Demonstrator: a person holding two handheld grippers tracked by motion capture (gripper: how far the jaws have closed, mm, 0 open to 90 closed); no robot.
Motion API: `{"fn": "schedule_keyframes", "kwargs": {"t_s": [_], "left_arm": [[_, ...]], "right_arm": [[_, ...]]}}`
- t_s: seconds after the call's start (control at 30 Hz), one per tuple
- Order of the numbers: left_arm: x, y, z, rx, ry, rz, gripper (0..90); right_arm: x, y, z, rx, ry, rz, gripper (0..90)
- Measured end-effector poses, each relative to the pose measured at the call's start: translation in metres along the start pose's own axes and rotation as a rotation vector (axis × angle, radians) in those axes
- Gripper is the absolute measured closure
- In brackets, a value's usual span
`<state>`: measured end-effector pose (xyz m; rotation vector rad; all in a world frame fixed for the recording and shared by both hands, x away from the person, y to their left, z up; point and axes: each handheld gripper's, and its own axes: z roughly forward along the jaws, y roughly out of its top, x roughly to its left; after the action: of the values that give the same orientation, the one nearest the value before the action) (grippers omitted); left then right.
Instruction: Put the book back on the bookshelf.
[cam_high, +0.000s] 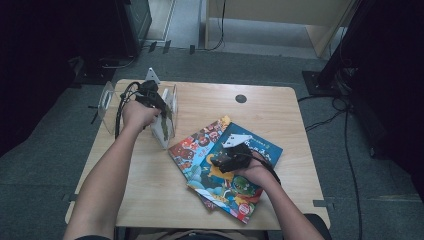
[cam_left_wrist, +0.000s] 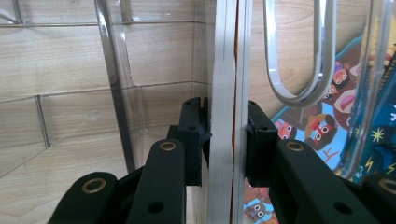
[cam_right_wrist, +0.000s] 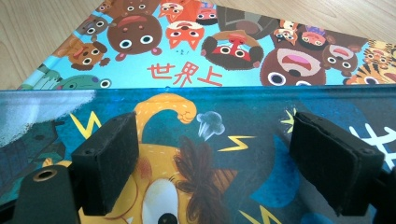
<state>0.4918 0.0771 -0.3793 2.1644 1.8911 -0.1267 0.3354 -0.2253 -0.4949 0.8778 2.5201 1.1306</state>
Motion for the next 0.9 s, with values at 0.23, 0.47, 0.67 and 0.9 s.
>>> {"fn": "schedule_keyframes", "kwargs": {"t_s": [0.23, 0.47, 0.67, 0.9], "left_arm": [[-0.004, 0.0, -0.013, -0.014, -0.009, 0.009, 72.2], [0.0, 0.0, -0.02, -0.011, -0.006, 0.008, 71.4], [0.003, 0.0, -0.025, -0.013, -0.025, 0.003, 67.8], [0.004, 0.0, -0.036, -0.031, -0.024, 0.015, 67.6]], "right_arm": [[0.0, 0.0, 0.0, -0.001, 0.0, -0.001, 15.6], [0.0, 0.0, 0.0, -0.001, 0.0, -0.002, 15.6], [0.0, 0.0, 0.0, -0.001, 0.0, -0.002, 15.6], [0.0, 0.0, 0.0, -0.001, 0.0, -0.003, 15.7]]}}
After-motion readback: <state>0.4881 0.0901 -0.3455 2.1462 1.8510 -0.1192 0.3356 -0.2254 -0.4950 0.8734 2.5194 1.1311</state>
